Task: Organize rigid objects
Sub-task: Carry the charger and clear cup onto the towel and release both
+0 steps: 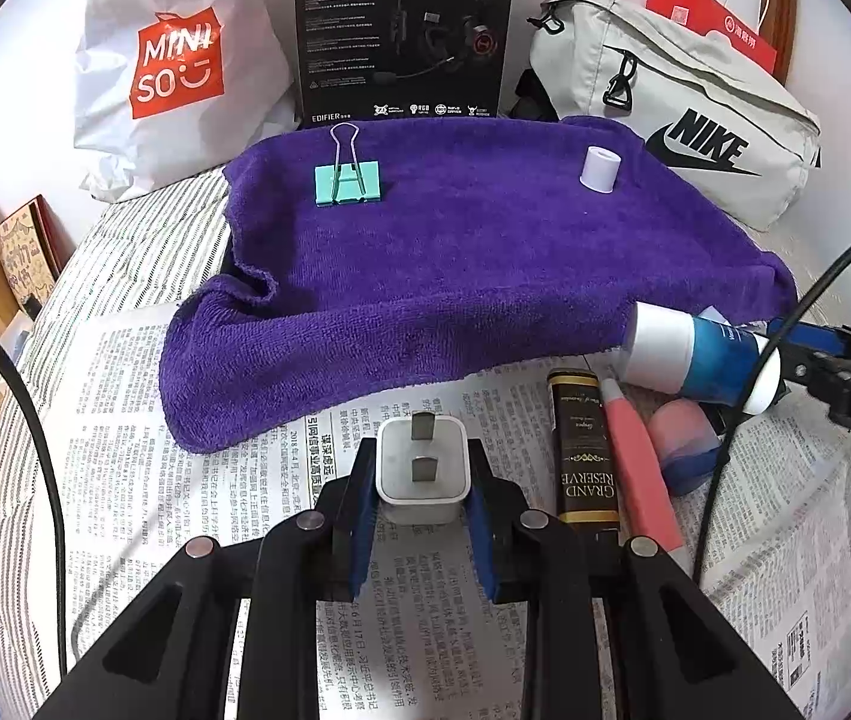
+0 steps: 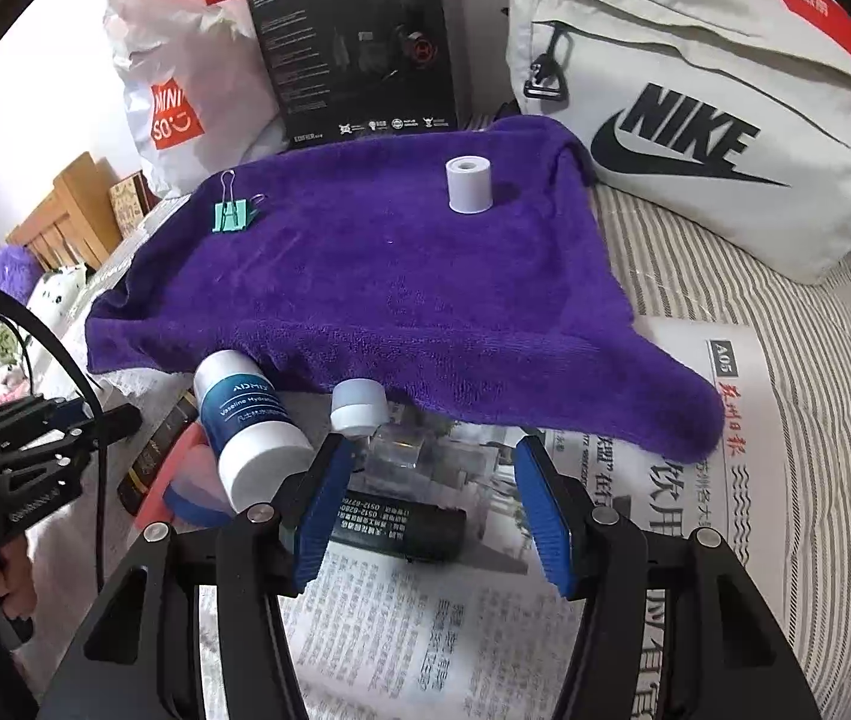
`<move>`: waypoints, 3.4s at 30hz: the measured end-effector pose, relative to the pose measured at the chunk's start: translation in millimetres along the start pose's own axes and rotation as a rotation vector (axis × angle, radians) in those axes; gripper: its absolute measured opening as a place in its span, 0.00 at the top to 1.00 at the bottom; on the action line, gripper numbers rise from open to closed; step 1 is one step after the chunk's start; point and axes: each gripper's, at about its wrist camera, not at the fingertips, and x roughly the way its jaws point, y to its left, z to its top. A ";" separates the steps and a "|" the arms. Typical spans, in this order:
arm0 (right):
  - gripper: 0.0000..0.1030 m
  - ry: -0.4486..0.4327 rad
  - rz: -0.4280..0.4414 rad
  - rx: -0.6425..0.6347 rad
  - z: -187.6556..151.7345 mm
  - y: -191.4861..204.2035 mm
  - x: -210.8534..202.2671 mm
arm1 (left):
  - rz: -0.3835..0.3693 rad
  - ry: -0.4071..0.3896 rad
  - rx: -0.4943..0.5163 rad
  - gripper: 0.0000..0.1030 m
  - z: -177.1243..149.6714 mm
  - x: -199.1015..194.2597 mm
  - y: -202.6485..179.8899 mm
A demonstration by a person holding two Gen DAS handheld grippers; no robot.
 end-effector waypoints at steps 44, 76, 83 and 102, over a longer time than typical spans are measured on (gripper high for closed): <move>0.83 0.006 -0.016 0.006 -6.6 -25.4 -18.1 | -0.064 -0.008 -0.053 0.75 -2.5 -20.3 9.1; 0.83 -0.063 0.014 -0.053 71.6 -20.4 -15.1 | -0.020 -0.053 -0.033 0.75 75.8 -37.4 34.3; 0.83 -0.037 0.000 -0.068 87.2 -22.5 5.7 | -0.060 -0.036 -0.034 0.76 90.8 -8.7 35.8; 0.83 -0.001 -0.021 -0.089 117.4 -24.3 48.9 | -0.068 0.013 -0.021 0.76 127.1 39.1 47.8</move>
